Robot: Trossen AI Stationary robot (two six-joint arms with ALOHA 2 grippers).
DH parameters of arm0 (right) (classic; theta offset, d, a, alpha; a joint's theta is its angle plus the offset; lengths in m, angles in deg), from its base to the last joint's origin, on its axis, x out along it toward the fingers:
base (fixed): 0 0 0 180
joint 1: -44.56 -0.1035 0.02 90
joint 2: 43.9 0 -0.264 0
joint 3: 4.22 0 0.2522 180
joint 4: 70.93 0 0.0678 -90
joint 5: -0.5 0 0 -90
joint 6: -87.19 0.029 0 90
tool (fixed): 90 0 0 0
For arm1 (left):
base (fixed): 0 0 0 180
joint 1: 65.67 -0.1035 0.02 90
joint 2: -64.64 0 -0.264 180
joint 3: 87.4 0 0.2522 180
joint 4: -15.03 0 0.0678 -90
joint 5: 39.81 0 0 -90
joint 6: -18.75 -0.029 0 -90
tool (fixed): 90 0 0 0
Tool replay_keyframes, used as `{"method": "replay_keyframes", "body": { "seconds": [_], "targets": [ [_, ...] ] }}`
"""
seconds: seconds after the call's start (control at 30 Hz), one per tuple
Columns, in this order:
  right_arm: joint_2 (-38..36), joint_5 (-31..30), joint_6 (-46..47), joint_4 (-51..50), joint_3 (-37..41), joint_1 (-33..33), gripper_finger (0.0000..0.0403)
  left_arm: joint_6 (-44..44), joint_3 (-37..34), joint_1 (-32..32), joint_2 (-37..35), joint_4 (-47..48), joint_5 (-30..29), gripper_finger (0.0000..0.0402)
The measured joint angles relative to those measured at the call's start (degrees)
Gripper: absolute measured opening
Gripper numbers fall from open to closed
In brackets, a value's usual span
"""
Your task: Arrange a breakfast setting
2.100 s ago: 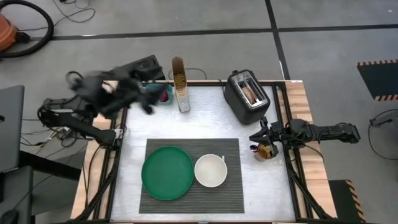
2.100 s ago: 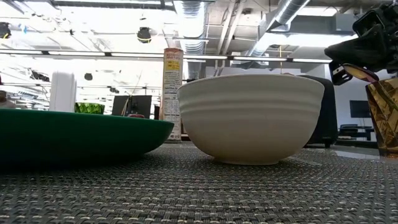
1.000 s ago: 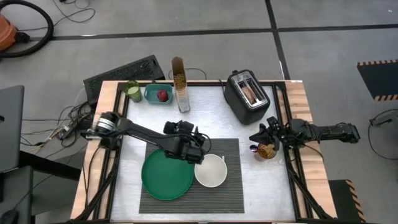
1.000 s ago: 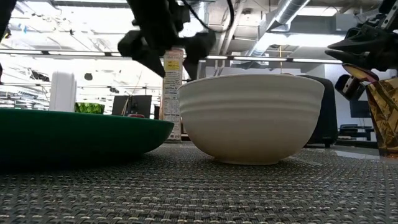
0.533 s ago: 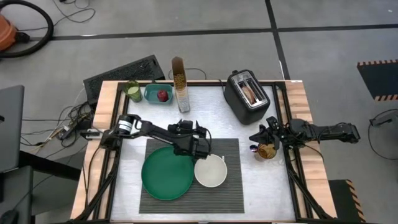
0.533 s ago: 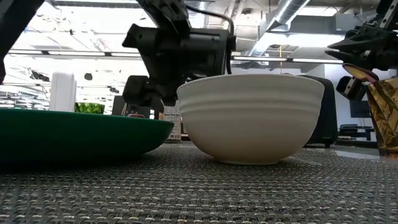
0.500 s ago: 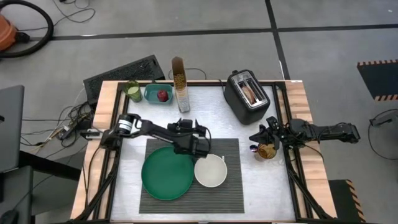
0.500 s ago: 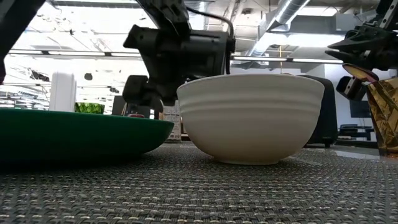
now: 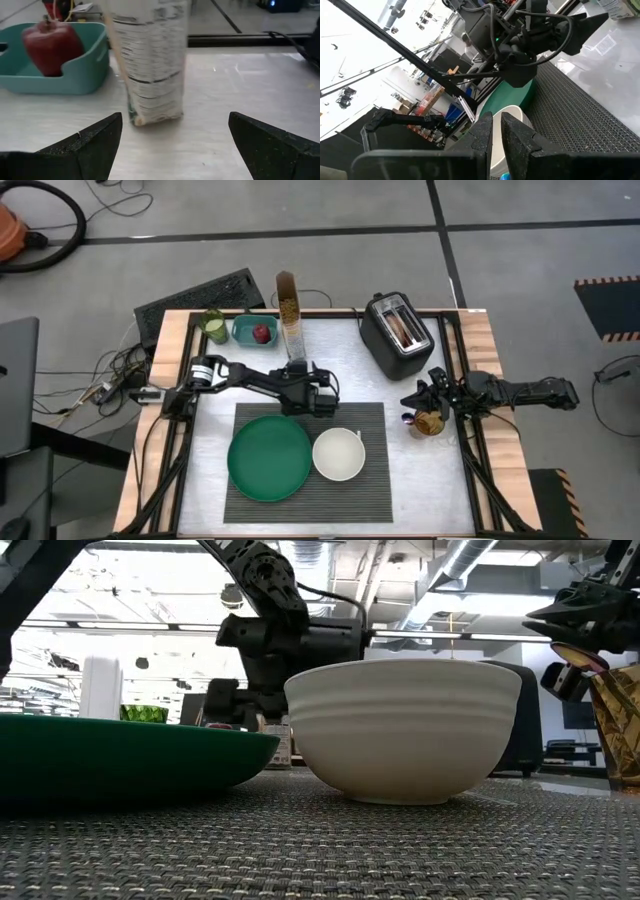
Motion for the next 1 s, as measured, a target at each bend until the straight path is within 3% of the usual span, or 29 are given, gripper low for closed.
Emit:
{"method": "replay_keyframes", "body": {
  "seconds": [0.4, 0.87, 1.0],
  "targets": [
    [0.01, -0.3, -0.02, -0.08, 0.0, 0.02, 0.0068, 2.06, -3.47, -1.43, 0.32, -4.8, 0.64, 0.035],
    [0.01, -1.03, -1.36, -0.27, -0.02, 0.02, 0.0068, 0.98, -3.54, 0.99, 0.33, -5.97, 6.65, 0.035],
    [-0.01, -1.12, -3.6, -1.01, -0.02, 0.02, 0.0068, -6.08, -3.53, 0.93, 0.05, -10.86, 9.0, 0.035]
  ]
}}
